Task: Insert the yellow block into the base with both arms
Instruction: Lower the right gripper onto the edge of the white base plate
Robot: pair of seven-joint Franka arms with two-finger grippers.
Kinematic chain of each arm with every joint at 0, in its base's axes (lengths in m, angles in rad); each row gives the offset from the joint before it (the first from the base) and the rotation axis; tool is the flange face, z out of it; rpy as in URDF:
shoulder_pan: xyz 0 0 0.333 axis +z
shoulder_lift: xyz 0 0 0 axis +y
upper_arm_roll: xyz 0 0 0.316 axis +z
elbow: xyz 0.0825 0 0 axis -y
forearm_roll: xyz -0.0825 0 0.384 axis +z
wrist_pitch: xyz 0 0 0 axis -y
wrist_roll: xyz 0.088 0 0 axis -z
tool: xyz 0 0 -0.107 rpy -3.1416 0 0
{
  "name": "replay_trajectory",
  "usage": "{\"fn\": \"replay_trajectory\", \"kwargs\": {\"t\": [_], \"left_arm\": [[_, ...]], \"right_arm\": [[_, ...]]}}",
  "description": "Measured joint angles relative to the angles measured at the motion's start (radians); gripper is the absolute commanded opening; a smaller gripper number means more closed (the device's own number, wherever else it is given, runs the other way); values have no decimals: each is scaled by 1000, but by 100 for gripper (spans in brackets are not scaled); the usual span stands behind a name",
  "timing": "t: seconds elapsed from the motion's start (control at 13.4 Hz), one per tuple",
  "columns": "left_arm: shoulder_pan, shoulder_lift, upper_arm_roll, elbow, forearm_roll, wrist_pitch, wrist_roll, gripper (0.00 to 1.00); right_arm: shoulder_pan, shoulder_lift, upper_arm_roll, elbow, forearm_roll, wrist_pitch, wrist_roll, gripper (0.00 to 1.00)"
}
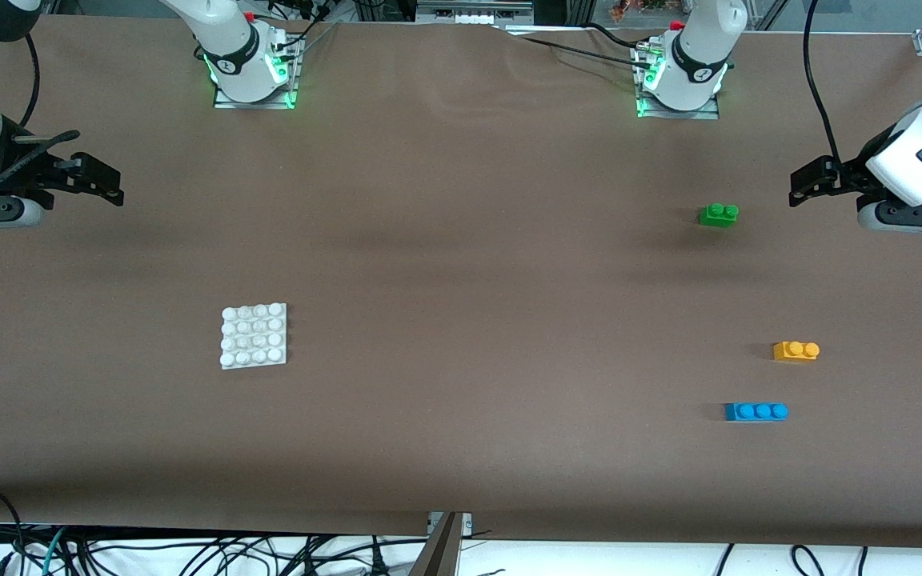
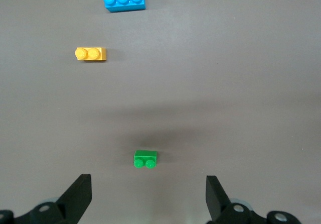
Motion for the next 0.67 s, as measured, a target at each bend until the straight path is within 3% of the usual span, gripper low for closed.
{"fn": "replay_trajectory", "kwargs": {"t": [0.67], "left_arm": [[0,0,1,0,0,-7,0,100]], "right_arm": [[0,-17,0,-174,0,213,0,100]]}}
